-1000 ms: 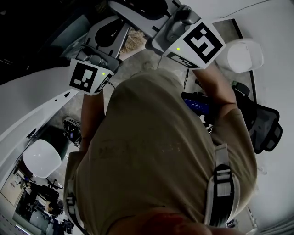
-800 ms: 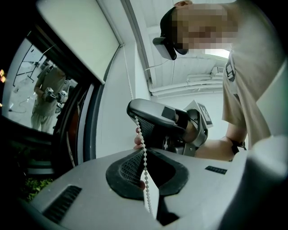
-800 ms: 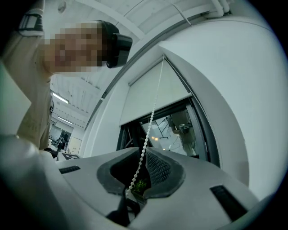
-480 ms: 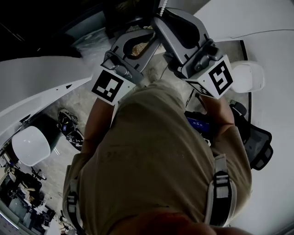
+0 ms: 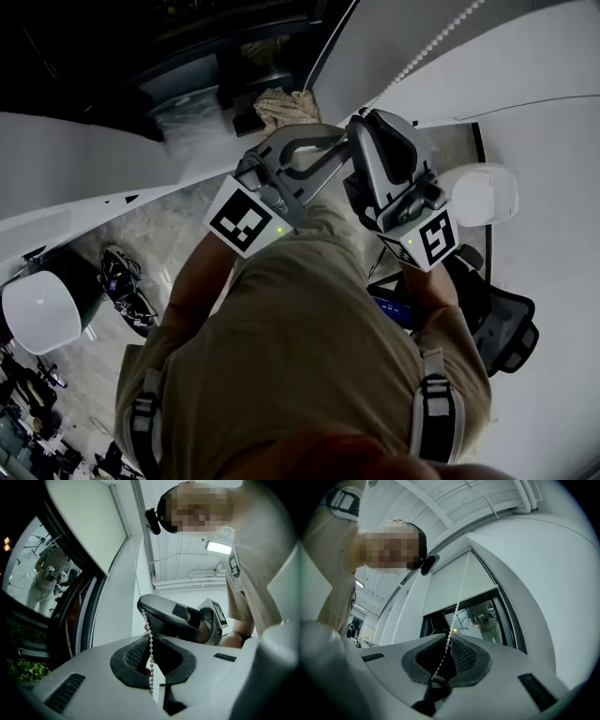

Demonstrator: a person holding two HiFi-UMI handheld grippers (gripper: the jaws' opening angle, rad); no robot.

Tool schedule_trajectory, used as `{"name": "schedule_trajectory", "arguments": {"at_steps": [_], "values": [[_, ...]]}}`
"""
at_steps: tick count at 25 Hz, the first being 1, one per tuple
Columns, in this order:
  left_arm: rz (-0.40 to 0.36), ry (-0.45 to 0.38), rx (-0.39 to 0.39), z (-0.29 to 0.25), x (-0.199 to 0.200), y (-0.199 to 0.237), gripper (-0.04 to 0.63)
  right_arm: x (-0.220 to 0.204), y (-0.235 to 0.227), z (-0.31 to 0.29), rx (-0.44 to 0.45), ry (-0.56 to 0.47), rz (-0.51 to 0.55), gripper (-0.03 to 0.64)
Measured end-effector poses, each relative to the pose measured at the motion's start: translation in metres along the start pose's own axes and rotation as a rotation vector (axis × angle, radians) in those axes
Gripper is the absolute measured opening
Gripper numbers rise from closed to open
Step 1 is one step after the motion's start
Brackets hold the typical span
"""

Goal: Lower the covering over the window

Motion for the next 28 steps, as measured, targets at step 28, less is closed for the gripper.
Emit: {"name": "schedule_trajectory", "arguments": {"at_steps": [28], "values": [[0.055, 0.031, 0.08, -0.02, -0.043, -0.002, 0.085, 0.001, -0.073, 0.018, 0.217, 0.0, -0.115, 0.017]]}}
Point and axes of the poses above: the fingertips, and each gripper's own axes: z backward along the fingers, y to its left, x out of its top, the point moved 1 cm from there along z, backward along the fingers, and after that the axes turned 14 degrees about z, right-handed, at the moved point
